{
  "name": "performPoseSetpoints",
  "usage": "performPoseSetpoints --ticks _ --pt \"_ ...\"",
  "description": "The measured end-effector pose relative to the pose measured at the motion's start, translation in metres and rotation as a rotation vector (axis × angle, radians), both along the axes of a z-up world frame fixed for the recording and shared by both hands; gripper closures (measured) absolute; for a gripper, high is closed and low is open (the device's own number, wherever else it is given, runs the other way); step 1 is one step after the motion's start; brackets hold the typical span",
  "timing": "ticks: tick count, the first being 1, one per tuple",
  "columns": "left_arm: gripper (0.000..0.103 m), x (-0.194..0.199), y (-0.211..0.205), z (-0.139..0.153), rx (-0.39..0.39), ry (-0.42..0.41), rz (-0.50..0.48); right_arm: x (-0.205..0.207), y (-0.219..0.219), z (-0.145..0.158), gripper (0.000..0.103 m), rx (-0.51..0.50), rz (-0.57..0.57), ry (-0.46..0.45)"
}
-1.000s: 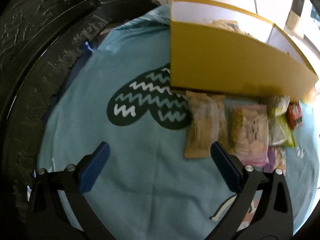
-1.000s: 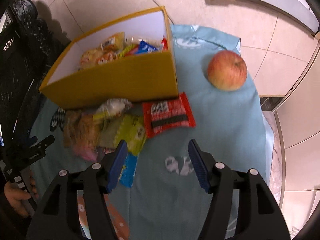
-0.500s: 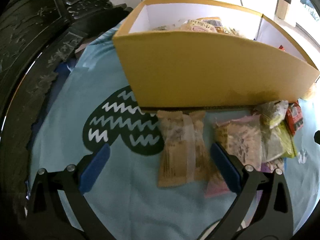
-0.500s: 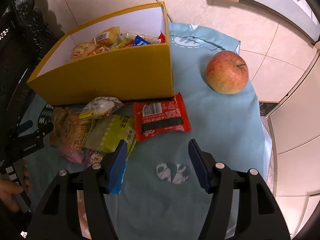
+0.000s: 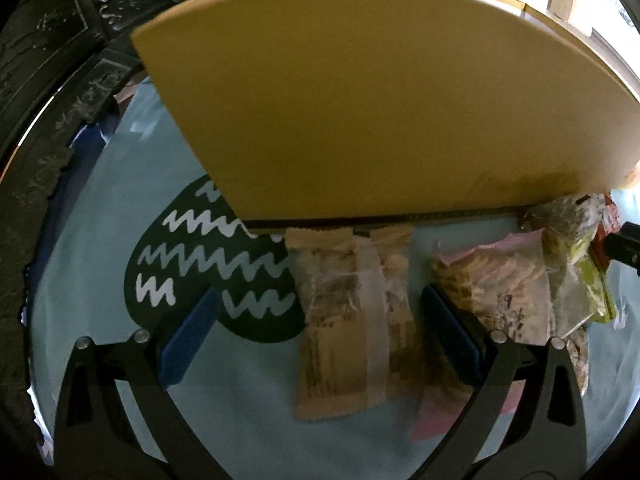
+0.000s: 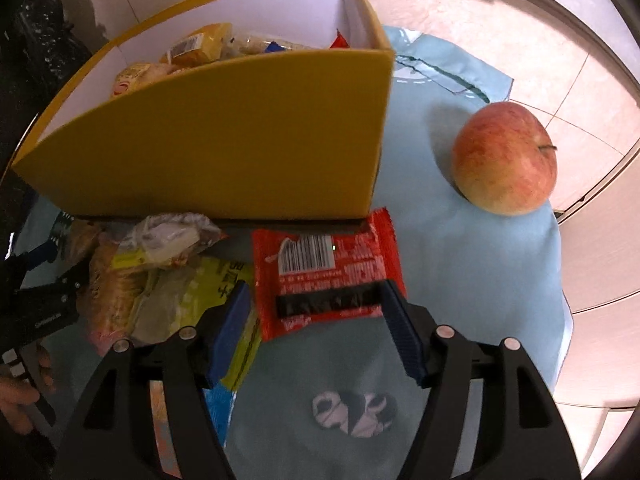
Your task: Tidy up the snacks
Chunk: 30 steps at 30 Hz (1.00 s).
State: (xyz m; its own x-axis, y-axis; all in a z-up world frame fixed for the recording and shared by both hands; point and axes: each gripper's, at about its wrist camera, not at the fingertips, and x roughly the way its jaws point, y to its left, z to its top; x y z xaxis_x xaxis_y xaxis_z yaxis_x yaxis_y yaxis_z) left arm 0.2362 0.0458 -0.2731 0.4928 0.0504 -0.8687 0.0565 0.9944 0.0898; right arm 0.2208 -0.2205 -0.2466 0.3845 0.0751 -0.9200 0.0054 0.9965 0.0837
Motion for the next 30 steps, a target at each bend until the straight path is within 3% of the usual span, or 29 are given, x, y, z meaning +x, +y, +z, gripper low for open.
performPoseSetpoints --ticks 5,9,12,16,20,21,22,24,27,29,30 --pt "0.002 0.003 0.008 -0.008 -0.011 -0.005 0.013 0.011 0.004 -0.018 0.023 -0.068 -0.006 0.022" --pt "0.002 -0.001 0.008 -0.009 -0.003 -0.032 -0.018 0.01 -0.007 -0.022 0.021 -0.007 -0.03 0.019" --pt "0.002 -0.003 0.006 -0.008 0.003 -0.037 -0.012 0.011 -0.01 -0.027 0.001 -0.027 -0.05 0.058" --pt "0.002 -0.004 0.009 -0.009 -0.018 -0.033 0.009 0.011 -0.01 -0.028 0.001 -0.022 -0.051 0.036" --pt "0.002 -0.008 0.007 -0.006 0.022 -0.049 -0.018 0.008 -0.009 -0.028 0.002 -0.029 -0.048 0.051" --pt "0.005 -0.015 0.002 -0.005 0.036 -0.062 -0.03 0.007 -0.008 -0.025 0.013 -0.036 -0.039 0.037" --pt "0.012 -0.017 0.001 -0.005 0.041 -0.071 -0.047 0.007 -0.006 -0.022 0.03 -0.058 -0.021 0.02" --pt "0.023 -0.023 -0.005 -0.003 0.039 -0.088 -0.089 0.002 -0.001 -0.02 0.044 -0.06 -0.012 0.013" --pt "0.03 -0.025 -0.012 -0.001 0.053 -0.093 -0.11 -0.002 0.001 -0.02 0.049 -0.073 0.006 0.002" --pt "0.023 -0.024 -0.011 -0.002 0.06 -0.092 -0.109 -0.008 0.005 -0.02 0.049 -0.083 0.041 0.001" --pt "0.01 -0.019 -0.006 -0.003 0.082 -0.093 -0.093 -0.01 0.005 -0.02 0.049 -0.075 0.048 0.006"
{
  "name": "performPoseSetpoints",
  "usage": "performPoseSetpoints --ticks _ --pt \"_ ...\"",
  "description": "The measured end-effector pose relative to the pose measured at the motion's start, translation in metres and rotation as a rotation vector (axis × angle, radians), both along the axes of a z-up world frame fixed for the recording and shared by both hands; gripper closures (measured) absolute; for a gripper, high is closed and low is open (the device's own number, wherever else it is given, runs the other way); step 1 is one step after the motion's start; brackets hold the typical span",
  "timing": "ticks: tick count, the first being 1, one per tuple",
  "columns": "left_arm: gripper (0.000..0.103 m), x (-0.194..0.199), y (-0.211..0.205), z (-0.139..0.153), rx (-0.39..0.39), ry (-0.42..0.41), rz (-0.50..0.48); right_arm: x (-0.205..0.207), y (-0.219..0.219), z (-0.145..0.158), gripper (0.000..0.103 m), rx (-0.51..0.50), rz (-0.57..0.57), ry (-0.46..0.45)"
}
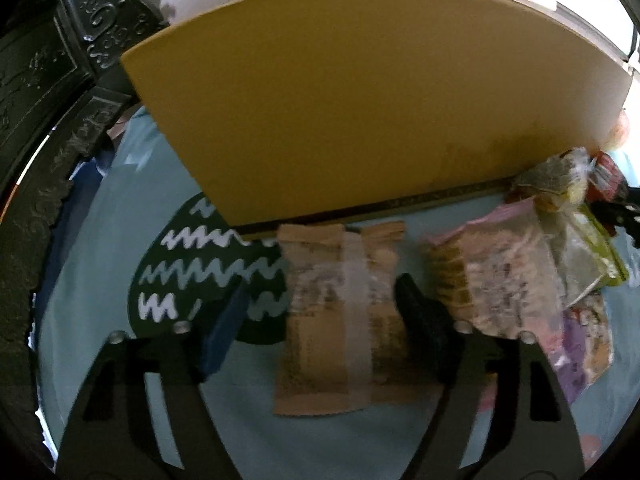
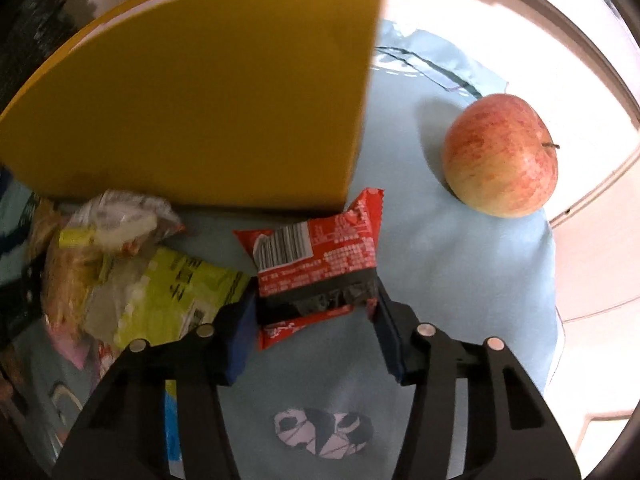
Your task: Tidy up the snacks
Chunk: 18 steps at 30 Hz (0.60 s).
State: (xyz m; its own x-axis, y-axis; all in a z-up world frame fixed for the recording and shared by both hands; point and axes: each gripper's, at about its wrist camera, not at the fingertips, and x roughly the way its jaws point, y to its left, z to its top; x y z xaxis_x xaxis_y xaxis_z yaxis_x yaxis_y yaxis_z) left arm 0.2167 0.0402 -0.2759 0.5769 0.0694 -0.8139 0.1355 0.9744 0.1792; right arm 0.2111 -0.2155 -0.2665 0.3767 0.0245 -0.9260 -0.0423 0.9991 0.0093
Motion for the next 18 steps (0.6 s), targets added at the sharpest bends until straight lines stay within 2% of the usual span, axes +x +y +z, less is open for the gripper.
performPoseSetpoints --ticks 1,4,7,10,12,14,15,16,18 --pt "0.002 0.0 0.003 -0.002 0.019 0.001 0.028 -0.005 0.0 -0.001 0.048 0.017 0.014 0.011" --pt "0.002 0.007 0.022 -0.003 -0.019 0.021 0.101 -0.014 0.004 -0.002 0.039 0.03 0.07 0.03" --pt "0.003 0.005 0.017 -0.002 -0.032 0.023 0.065 -0.022 0.003 -0.001 0.034 0.047 0.078 0.027" --pt "0.004 -0.004 0.002 0.002 -0.093 0.017 -0.023 -0.023 -0.003 0.006 0.033 0.052 0.023 -0.036" --pt "0.002 -0.001 0.002 0.001 -0.087 0.026 -0.004 -0.022 0.0 0.003 0.029 0.024 0.0 -0.012" --pt "0.002 0.003 0.007 -0.008 -0.094 0.077 0.049 -0.017 0.0 0.0 0.027 0.031 -0.014 0.008" --pt "0.002 0.002 0.014 -0.012 -0.149 0.084 0.065 -0.012 0.0 -0.002 0.027 0.036 -0.022 0.013" --pt "0.002 0.002 0.013 -0.012 -0.143 0.084 0.056 -0.008 -0.001 -0.006 0.027 0.051 -0.042 0.031" --pt "0.004 0.003 0.005 -0.011 -0.066 0.069 0.012 -0.006 0.003 -0.008 0.026 0.038 -0.044 0.045"
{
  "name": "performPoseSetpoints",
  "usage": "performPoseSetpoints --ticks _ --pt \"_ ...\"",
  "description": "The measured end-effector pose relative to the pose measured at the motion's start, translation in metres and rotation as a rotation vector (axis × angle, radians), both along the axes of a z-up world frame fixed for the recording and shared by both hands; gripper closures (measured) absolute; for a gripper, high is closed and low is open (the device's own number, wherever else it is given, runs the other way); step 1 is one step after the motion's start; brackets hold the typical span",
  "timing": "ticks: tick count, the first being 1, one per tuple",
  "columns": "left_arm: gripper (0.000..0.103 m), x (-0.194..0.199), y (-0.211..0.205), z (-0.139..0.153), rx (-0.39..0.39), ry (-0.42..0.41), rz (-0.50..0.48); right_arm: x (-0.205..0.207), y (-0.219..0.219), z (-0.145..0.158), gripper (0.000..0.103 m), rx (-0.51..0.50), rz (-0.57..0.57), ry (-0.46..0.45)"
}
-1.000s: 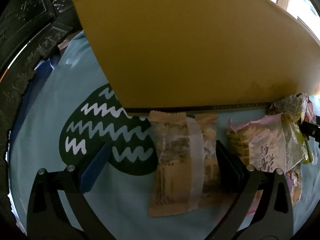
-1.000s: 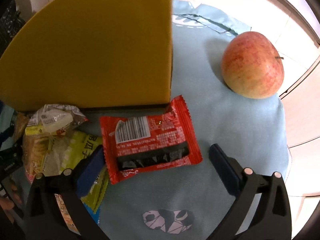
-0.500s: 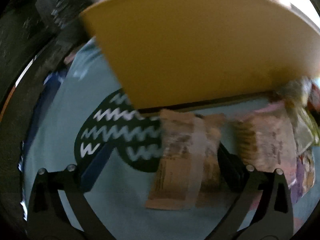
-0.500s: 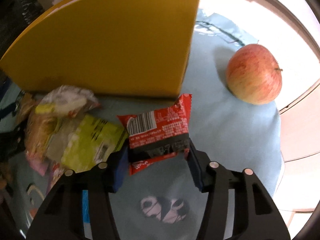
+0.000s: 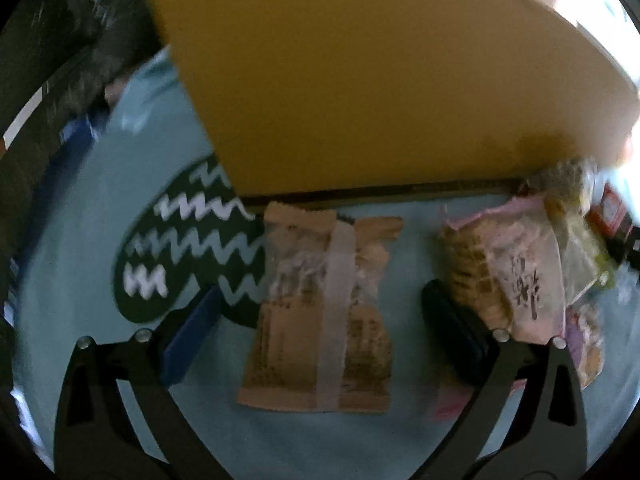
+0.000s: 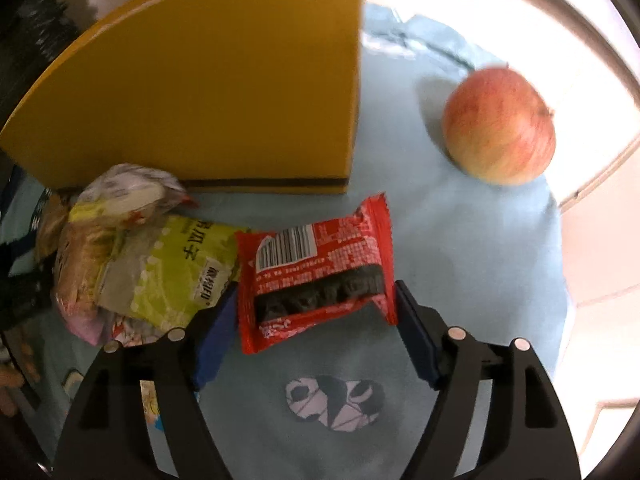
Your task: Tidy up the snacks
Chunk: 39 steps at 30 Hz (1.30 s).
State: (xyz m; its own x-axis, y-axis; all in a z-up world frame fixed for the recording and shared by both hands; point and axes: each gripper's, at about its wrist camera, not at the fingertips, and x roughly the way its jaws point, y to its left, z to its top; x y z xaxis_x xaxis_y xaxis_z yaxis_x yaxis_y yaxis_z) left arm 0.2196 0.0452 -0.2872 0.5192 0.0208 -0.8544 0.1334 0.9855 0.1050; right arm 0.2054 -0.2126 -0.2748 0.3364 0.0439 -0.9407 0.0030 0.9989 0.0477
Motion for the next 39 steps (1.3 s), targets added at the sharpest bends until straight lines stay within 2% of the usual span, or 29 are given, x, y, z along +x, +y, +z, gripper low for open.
performPoseSetpoints --ticks 1,2,3,4,7,10,12,14,15,16,20,21,22,23,24,25,27,28,31,34,36,37,39 --pt "0.013 -0.002 -0.003 0.001 0.003 -0.003 -0.029 0.001 0.002 0.0 0.028 -0.028 0.025 0.005" --pt "0.017 -0.003 -0.004 0.001 -0.013 0.0 -0.043 0.003 0.009 -0.002 0.033 -0.046 0.064 -0.004" --pt "0.019 -0.005 -0.003 0.0 -0.037 0.008 -0.054 0.001 0.014 -0.001 0.042 -0.046 0.104 -0.008" --pt "0.019 -0.008 -0.003 -0.001 -0.043 0.011 -0.053 -0.001 0.017 0.0 0.044 -0.039 0.128 -0.006" --pt "0.021 -0.032 -0.015 0.0 -0.046 0.012 -0.047 -0.017 0.023 0.001 0.045 -0.013 0.197 0.003" --pt "0.022 -0.053 -0.023 0.0 -0.014 0.005 -0.065 -0.04 0.028 0.002 0.044 0.028 0.285 0.037" --pt "0.022 -0.064 -0.022 0.0 -0.002 -0.001 -0.069 -0.047 0.028 0.008 0.044 0.027 0.278 0.022" --pt "0.02 -0.069 -0.024 0.001 0.005 -0.002 -0.057 -0.045 0.029 0.031 0.04 0.002 0.236 -0.093" --pt "0.015 -0.066 -0.024 0.012 0.012 0.0 -0.049 -0.036 0.029 0.039 0.031 0.024 0.214 -0.127" --pt "0.013 -0.064 -0.025 0.013 0.023 0.004 -0.034 -0.031 0.034 0.043 0.028 0.07 0.2 -0.13" --pt "0.013 -0.055 -0.019 0.017 0.044 0.019 -0.006 0.022 0.054 0.044 0.028 0.189 0.136 -0.108" --pt "0.013 -0.055 -0.02 0.019 0.05 0.021 -0.006 0.025 0.05 0.052 0.028 0.204 0.121 -0.105" --pt "0.013 -0.053 -0.019 0.019 0.055 0.024 -0.01 0.034 0.053 0.046 0.028 0.226 0.102 -0.085" --pt "0.013 -0.055 -0.02 0.021 0.064 0.027 -0.015 0.043 0.058 0.034 0.025 0.251 0.085 -0.041" --pt "0.013 -0.057 -0.021 0.022 0.073 0.028 -0.025 0.043 0.063 0.022 0.01 0.254 0.078 0.001" --pt "0.013 -0.057 -0.02 0.024 0.076 0.026 -0.031 0.044 0.071 0.006 0.003 0.205 0.093 0.063" --pt "0.012 -0.06 -0.017 0.028 0.07 0.013 -0.03 0.03 0.091 0.003 0.002 0.061 0.224 0.038" --pt "0.011 -0.058 -0.011 0.03 0.06 0.002 -0.02 0.022 0.096 0.004 0.002 0.056 0.274 0.056" --pt "0.01 -0.056 0.002 0.03 0.017 -0.012 0.031 0.004 0.09 0.004 0.002 0.073 0.31 0.129" --pt "0.01 -0.052 0.003 0.024 0.016 -0.003 0.039 -0.026 0.088 0.003 0.003 0.01 0.392 0.154" --pt "0.01 -0.048 0.002 0.021 0.026 -0.008 0.038 -0.041 0.083 0.008 0.005 0.062 0.425 0.172" --pt "0.01 -0.046 0.001 0.022 0.035 -0.018 0.038 -0.048 0.08 0.016 0.009 0.121 0.433 0.154" --pt "0.009 -0.041 0.0 0.029 0.065 -0.058 0.04 -0.056 0.067 0.037 0.009 0.162 0.411 0.067"
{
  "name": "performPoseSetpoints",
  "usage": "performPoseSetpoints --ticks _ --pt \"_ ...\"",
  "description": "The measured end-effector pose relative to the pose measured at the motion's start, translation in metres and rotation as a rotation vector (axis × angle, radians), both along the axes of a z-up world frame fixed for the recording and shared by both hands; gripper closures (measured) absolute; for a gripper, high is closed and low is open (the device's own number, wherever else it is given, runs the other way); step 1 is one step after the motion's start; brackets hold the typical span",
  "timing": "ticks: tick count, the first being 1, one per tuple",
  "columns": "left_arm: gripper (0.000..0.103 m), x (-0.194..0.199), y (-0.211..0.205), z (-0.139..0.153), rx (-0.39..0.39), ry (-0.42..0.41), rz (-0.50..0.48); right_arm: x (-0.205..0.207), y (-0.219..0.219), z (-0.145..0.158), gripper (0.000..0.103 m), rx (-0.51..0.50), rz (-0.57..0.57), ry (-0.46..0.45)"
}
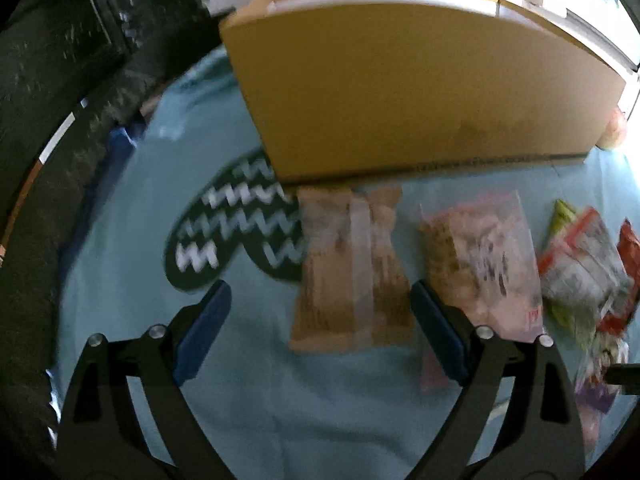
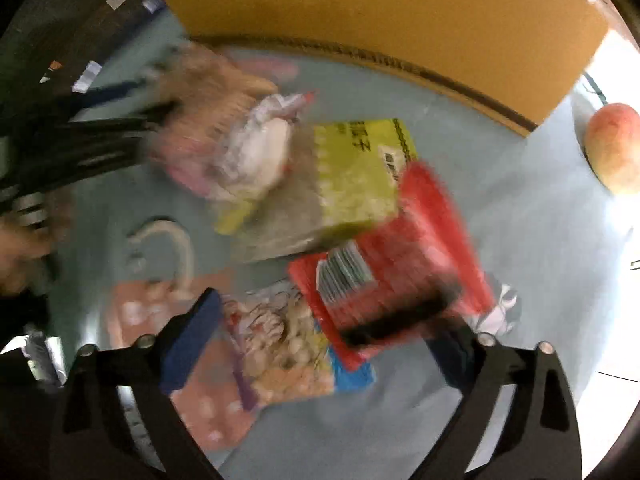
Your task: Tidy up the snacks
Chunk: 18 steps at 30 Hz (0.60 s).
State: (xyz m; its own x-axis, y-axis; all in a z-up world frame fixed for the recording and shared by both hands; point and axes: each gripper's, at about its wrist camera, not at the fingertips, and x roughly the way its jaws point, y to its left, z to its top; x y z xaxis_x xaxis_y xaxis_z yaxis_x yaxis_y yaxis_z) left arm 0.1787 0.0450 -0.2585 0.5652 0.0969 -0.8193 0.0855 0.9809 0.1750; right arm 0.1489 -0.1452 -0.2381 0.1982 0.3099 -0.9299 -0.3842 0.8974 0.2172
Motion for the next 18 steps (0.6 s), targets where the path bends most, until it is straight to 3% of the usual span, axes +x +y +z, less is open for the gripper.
performPoseSetpoints --ticks 2,4,7,10,12,13,15,16,18 --pt "0.009 0.005 0.001 0.01 0.018 -0.049 0.018 0.001 -0.013 0.02 0.009 0.016 -0.083 -0.072" --pt "0.009 0.004 0.001 0.031 -0.039 -0.132 0.007 0.005 -0.026 0.03 0.009 -0.035 -0.179 -0.121" --pt "0.006 -0.007 -0.024 0.05 -0.101 -0.2 -0.111 0.011 -0.031 0.029 0.009 -0.104 -0.264 -0.156" --pt "0.003 -0.013 -0.074 0.041 -0.065 -0.14 -0.279 0.017 -0.028 0.033 0.009 -0.078 -0.292 -0.224" --pt "0.002 -0.014 -0.101 0.016 0.074 -0.051 -0.35 0.019 -0.015 0.023 0.008 -0.116 -0.252 -0.244" --pt "0.002 -0.016 -0.108 0.0 0.154 0.0 -0.37 0.026 -0.001 0.006 0.008 -0.177 -0.195 -0.213" --pt "0.002 -0.021 -0.098 -0.009 0.159 0.008 -0.356 0.032 0.015 -0.015 0.007 -0.283 -0.109 -0.166" --pt "0.002 -0.021 -0.09 -0.01 0.165 0.019 -0.332 0.031 0.014 -0.014 0.005 -0.289 -0.114 -0.177" --pt "0.002 -0.021 -0.076 -0.009 0.158 0.032 -0.304 0.033 0.004 -0.015 0.005 -0.294 -0.164 -0.104"
